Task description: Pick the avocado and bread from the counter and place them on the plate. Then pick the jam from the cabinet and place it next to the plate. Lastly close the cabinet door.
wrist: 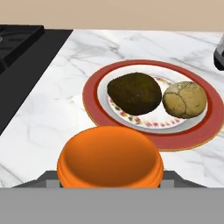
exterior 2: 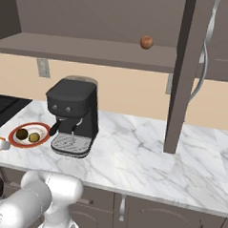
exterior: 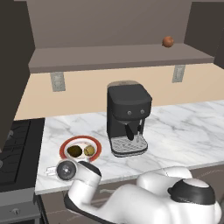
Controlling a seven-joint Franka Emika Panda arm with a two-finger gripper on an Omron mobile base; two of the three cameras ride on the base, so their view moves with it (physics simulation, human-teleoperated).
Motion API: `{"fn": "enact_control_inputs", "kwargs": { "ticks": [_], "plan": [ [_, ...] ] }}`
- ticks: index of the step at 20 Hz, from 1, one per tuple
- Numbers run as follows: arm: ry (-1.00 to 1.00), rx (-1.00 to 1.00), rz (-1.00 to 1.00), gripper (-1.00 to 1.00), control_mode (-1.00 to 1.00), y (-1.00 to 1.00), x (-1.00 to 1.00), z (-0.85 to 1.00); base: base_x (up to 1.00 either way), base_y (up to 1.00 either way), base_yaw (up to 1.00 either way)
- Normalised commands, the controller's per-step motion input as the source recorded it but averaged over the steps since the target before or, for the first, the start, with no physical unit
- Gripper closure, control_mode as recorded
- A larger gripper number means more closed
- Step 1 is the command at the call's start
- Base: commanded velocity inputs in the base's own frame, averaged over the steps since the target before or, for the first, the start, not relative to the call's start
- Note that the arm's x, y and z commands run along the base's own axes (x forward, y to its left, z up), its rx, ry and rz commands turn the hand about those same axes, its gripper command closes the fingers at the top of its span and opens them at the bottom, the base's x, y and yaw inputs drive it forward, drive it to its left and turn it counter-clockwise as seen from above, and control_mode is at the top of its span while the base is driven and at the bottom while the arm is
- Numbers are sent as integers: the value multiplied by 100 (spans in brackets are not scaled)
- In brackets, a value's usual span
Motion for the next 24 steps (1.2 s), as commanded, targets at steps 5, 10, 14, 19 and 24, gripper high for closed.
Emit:
{"fn": "enact_control_inputs", "kwargs": {
  "ticks": [5,10,14,19,24],
  "plan": [
    [-1,0,0,100,-100,6,4,-14,0,0,0],
    [0,0,0,100,-100,6,8,-14,0,0,0],
    [0,0,0,100,-100,7,9,-14,0,0,0],
    [0,0,0,100,-100,9,8,-16,0,0,0],
    [0,0,0,100,-100,12,12,-15,0,0,0]
  ]
}}
